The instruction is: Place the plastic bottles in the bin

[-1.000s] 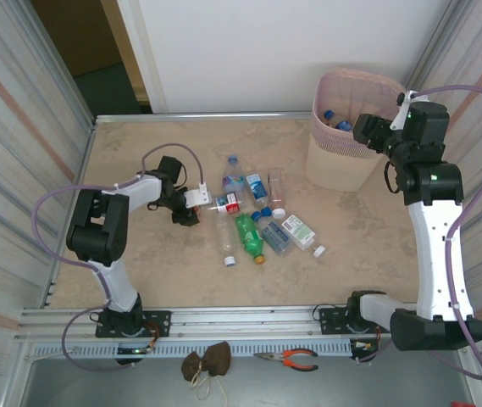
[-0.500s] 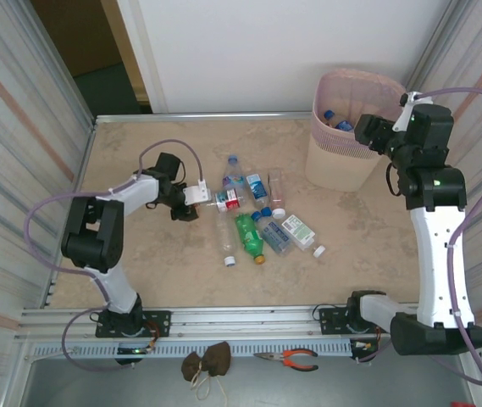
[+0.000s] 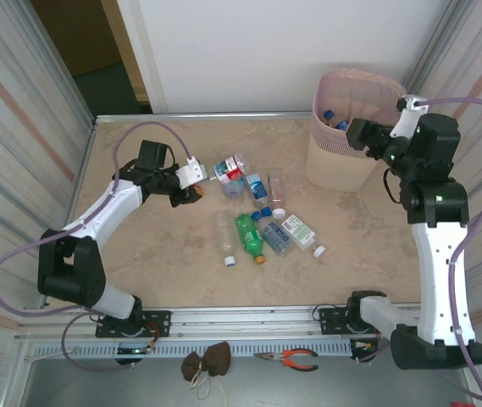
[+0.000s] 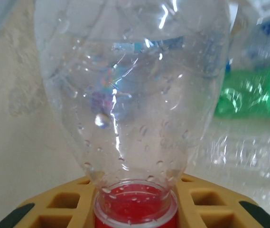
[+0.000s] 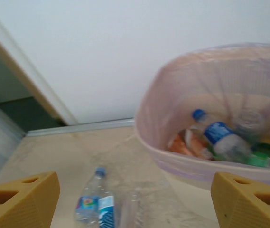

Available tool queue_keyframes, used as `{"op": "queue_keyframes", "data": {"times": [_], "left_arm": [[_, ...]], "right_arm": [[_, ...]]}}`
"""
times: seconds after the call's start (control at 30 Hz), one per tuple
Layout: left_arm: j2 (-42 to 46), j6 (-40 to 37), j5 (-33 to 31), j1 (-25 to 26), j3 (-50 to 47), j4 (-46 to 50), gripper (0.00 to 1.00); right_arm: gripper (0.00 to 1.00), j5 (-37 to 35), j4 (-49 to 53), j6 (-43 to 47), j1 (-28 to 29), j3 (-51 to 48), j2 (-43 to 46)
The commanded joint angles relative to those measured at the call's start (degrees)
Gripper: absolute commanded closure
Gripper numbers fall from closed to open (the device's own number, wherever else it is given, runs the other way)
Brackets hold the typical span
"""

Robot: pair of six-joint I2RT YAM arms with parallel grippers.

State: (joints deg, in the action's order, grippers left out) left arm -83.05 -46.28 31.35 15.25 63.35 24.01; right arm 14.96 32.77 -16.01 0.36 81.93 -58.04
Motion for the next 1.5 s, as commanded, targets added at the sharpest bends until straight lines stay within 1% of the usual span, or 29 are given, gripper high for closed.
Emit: {"op": "queue_keyframes", "data": {"times": [0.0,0.03,0.2,0.3,0.43,0.5,0.57,0.73,0.87,1.0,1.2,1.47], "left_arm": [[4.15,11.48,6.98,0.9,-1.01,-6.98,0.82],[5.09,14.11,7.99,1.29,-1.54,-8.87,0.82],[9.5,27.12,11.67,4.06,-4.7,-20.47,0.82],[11.63,33.14,14.19,5.6,-5.25,-25.28,0.82],[13.43,41.71,17.87,6.99,-6.1,-33.23,0.82],[14.19,44.76,18.87,8.68,-6.54,-37.09,0.82],[14.81,45.48,18.83,10.55,-6.18,-38.13,0.82],[15.54,46.18,19.51,14.97,-4.19,-39.59,0.82],[15.41,47.87,19.97,18.06,-3.43,-43.34,0.83],[14.6,47.87,19.97,21.37,-1.72,-44.62,0.83],[13.67,47.91,19.98,24.5,0.21,-45.81,0.83],[12.49,48.37,19.71,26.41,1.14,-47.1,0.82]], "right_arm": [[0.18,11.24,-8.58,0.19,0.25,-2.79,1.03],[0.18,13.25,-10.05,-0.25,0.2,-3.51,2.62],[0.22,22.33,-17.62,-5.09,0.59,-6.93,2.48],[0.24,27.46,-23.61,-7.75,1.36,-8.9,2.4],[0.21,31.8,-31.26,-8.35,4.09,-11.61,2.91],[0.18,33.94,-34.65,-7.79,5.76,-12.63,3.25],[0.13,35.22,-35.85,-5.73,8.03,-12.85,3.51],[0.04,36.04,-34.68,2.27,15.97,-11.57,3.71],[0.0,35.66,-35.72,1.7,20.16,-10.06,2.51],[0.01,34.61,-37.61,0.45,23.05,-9.29,1.7],[0.0,34.17,-37.91,0.45,26.86,-7.95,-0.4],[0.1,34.34,-38.53,1.42,29.58,-7.75,-0.49]]}}
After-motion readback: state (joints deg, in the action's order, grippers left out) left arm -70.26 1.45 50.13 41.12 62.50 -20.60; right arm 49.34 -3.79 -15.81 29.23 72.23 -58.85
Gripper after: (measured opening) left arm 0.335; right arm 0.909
